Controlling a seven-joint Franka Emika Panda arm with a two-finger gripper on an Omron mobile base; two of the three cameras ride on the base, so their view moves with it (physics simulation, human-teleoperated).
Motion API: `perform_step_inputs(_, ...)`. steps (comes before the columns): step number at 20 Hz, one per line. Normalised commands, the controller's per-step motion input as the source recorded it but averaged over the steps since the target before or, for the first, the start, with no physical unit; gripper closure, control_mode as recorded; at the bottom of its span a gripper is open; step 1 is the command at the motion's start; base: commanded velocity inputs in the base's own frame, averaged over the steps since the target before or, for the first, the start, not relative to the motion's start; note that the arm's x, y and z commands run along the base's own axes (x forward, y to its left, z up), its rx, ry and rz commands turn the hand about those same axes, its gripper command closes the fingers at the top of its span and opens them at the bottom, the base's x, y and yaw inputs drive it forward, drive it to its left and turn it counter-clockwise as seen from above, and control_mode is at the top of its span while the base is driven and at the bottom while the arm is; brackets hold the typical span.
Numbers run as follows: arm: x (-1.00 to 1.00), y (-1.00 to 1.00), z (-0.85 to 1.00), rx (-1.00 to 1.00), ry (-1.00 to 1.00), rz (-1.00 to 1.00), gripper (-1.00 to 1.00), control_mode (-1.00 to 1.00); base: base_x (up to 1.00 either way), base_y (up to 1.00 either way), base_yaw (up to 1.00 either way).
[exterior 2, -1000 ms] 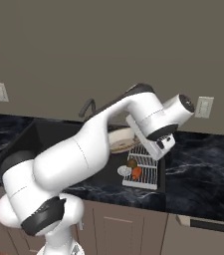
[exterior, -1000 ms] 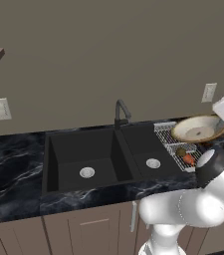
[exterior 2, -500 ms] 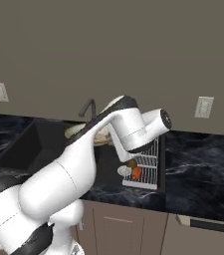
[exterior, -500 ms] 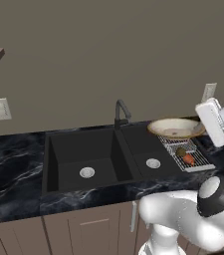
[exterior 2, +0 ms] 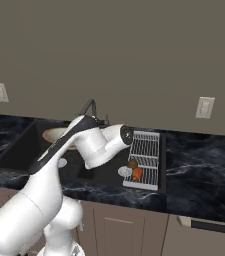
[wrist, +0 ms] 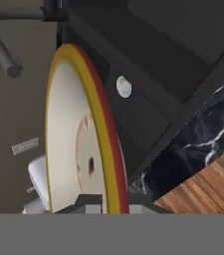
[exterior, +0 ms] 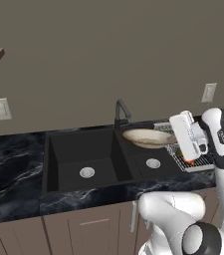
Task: Dump the kiwi and sweet potato from the bowl so the bowl can be washed. Place the bowl in the sink after clearing the leftovers.
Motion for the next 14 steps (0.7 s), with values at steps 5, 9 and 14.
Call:
perform_step_inputs(5,-0.05,1.0,-0.06,-0.02,0.23,-0.2,1.0,-1.0,0.0,0.0,0.0)
perform_step_inputs(9,0.35,1.0,0.0,-0.25,0.33,-0.12,1.0,-1.0,0.0,0.0,0.0)
perform_step_inputs(14,0.34,0.69,0.0,-0.21,0.2,-0.02,1.0,-1.0,0.0,0.0,0.0)
